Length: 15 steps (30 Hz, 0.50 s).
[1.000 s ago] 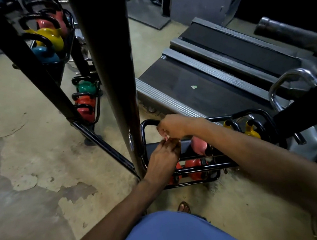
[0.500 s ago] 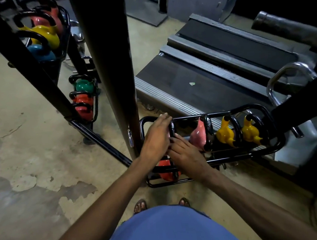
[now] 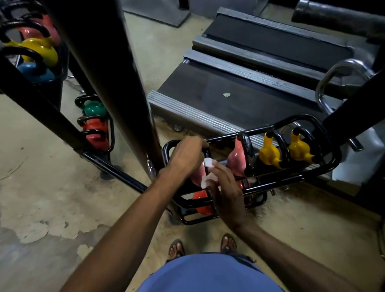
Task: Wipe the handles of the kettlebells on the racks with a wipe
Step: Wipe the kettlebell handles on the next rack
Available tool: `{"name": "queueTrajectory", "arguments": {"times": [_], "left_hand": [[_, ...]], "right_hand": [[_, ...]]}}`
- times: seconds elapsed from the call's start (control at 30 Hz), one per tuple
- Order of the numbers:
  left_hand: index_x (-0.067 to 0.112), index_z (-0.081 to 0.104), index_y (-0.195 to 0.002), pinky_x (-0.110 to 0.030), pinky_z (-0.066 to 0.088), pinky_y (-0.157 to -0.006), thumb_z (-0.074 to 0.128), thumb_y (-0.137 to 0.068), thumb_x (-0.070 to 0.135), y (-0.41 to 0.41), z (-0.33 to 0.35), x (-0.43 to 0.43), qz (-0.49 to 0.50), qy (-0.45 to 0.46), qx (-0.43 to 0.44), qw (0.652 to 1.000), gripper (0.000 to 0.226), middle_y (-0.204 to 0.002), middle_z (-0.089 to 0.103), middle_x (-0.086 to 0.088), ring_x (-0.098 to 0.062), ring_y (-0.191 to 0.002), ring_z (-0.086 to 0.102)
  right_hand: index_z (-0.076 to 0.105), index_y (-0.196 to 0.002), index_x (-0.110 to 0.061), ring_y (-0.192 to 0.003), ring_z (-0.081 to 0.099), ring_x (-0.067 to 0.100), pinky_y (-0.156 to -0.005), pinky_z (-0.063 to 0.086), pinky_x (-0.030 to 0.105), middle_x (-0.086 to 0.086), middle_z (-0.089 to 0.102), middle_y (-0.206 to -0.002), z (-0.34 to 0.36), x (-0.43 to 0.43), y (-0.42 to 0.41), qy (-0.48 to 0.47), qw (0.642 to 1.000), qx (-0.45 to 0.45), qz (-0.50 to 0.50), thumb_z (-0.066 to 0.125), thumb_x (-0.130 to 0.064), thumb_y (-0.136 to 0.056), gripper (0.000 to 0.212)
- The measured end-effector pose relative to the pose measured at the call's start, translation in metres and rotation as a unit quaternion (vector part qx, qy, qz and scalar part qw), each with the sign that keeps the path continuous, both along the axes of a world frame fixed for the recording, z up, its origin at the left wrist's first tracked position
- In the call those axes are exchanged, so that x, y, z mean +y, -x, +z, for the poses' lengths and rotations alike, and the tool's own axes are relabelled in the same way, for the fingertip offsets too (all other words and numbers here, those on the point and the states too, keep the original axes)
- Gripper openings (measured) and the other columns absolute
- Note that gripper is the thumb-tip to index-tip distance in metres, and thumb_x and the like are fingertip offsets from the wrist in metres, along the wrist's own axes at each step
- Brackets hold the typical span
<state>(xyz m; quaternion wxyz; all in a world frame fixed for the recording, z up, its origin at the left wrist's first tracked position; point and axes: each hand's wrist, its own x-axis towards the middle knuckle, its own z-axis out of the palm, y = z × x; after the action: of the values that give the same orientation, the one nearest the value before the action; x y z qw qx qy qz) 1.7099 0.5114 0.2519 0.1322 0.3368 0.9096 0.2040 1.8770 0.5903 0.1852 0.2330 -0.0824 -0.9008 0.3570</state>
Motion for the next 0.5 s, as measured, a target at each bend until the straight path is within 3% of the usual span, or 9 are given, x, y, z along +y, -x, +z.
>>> {"name": "queueTrajectory", "arguments": {"times": [0.07,0.1,0.2,0.3,0.4,0.5], "left_hand": [[0.025,0.074,-0.114,-0.042,0.056,-0.09,0.057,-0.082,0.006,0.002,-0.002,-0.002,0.003,0.001,0.007,1.0,0.041,-0.115,0.074,-0.005,-0.028,-0.107,0.068],[0.024,0.074,-0.11,-0.042,0.057,-0.087,0.058,-0.083,0.009,0.001,-0.002,-0.004,-0.002,0.004,0.015,1.0,0.035,-0.111,0.074,-0.005,-0.029,-0.103,0.069],[0.017,0.073,-0.106,-0.043,0.057,-0.084,0.068,-0.084,0.022,-0.002,-0.001,-0.006,-0.042,0.015,0.033,0.998,0.022,-0.111,0.074,-0.008,-0.028,-0.101,0.069],[0.015,0.072,-0.108,-0.043,0.057,-0.086,0.076,-0.081,0.026,0.0,-0.002,-0.004,-0.065,0.035,0.038,0.997,0.029,-0.114,0.073,-0.009,-0.028,-0.106,0.068],[0.017,0.072,-0.105,-0.043,0.058,-0.084,0.074,-0.081,0.025,-0.001,0.0,-0.004,-0.074,0.064,0.06,0.993,0.025,-0.113,0.073,-0.008,-0.029,-0.105,0.069],[0.017,0.07,-0.101,-0.044,0.058,-0.082,0.074,-0.08,0.025,0.0,-0.001,-0.004,-0.081,0.057,0.059,0.993,0.023,-0.11,0.073,-0.008,-0.03,-0.102,0.069]], "right_hand": [[0.053,-0.136,-0.014,-0.113,0.06,0.018,-0.089,0.055,0.044,0.002,0.061,-0.123,-0.003,-0.02,-0.004,0.127,0.988,-0.037,-0.08,0.054,-0.017,-0.105,0.032],[0.051,-0.138,-0.019,-0.112,0.059,0.018,-0.091,0.054,0.047,-0.001,0.061,-0.122,-0.001,-0.022,-0.003,0.154,0.982,-0.055,-0.093,0.051,-0.023,-0.106,0.032],[0.051,-0.143,-0.02,-0.124,0.057,0.017,-0.103,0.048,0.047,-0.001,0.061,-0.134,0.005,-0.004,0.015,0.227,0.965,-0.11,-0.066,0.042,-0.031,-0.107,0.039],[0.063,-0.13,-0.011,-0.115,0.064,0.017,-0.098,0.051,0.043,0.004,0.07,-0.122,0.016,0.012,0.033,0.377,0.919,-0.114,-0.009,0.047,-0.026,-0.101,0.037],[0.067,-0.121,-0.002,-0.105,0.066,0.017,-0.09,0.052,0.032,0.01,0.072,-0.112,0.018,0.012,0.019,0.4,0.908,-0.115,0.039,0.047,-0.009,-0.104,0.027],[0.069,-0.113,-0.003,-0.099,0.065,0.02,-0.087,0.05,0.036,0.019,0.069,-0.107,0.007,0.014,0.006,0.4,0.91,-0.107,0.018,0.053,-0.005,-0.103,0.02]]}}
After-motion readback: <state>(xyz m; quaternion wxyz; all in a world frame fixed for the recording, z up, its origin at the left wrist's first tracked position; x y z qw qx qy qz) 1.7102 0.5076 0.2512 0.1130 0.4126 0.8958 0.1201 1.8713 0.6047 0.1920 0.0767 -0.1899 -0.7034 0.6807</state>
